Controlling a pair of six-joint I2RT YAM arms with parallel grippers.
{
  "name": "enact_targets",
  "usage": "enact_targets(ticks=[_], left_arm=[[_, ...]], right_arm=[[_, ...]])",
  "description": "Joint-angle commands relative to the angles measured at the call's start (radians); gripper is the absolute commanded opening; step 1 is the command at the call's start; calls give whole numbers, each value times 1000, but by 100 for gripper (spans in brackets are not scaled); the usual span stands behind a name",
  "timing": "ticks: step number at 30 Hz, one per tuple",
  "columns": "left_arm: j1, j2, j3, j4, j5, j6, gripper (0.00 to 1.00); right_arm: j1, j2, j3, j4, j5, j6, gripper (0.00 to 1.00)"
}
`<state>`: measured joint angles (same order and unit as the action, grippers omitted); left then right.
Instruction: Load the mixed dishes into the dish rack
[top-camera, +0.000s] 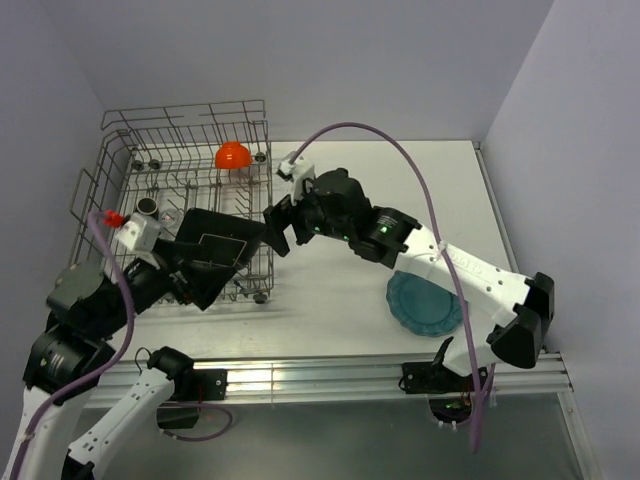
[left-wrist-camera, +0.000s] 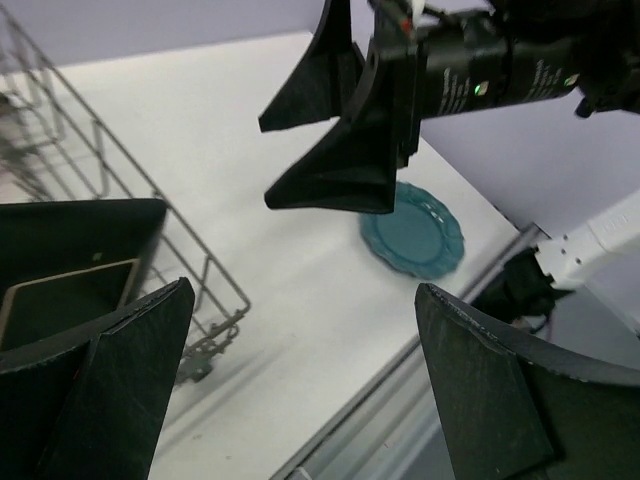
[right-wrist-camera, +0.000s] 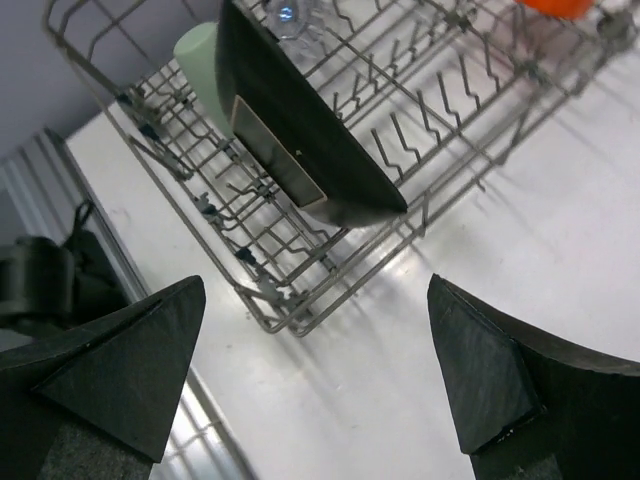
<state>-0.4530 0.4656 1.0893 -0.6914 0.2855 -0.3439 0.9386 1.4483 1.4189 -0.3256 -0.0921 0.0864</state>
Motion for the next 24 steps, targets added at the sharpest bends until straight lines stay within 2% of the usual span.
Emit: enact_targets(ticks=[1, 4, 9, 11, 13, 14, 17, 24], left_arm=[[-1, 125, -16, 56, 181, -36, 99], [-1, 171, -32, 120, 214, -66, 99], [-28, 278, -55, 226, 285, -142, 99], [-91, 315, -62, 272, 203, -161, 99], [-263, 393, -37, 294, 94, -172, 99], [-386, 431, -17, 297, -28, -170, 99], [-502, 630, 50, 323, -123, -197, 99], [-529, 827, 15, 548, -121, -319, 99]], right_arm=[[20, -75, -6, -73, 165, 259, 100], [68, -168, -41, -232, 398, 331, 100], [71, -435, -193, -291, 552, 562, 100], [71, -564, -228, -287, 578, 608, 100], [71, -656, -261, -285, 594, 627, 100], [71, -673, -261, -303, 612, 653, 100], [71, -694, -224, -384, 673, 664, 100], [71, -698, -170, -504, 713, 694, 100]])
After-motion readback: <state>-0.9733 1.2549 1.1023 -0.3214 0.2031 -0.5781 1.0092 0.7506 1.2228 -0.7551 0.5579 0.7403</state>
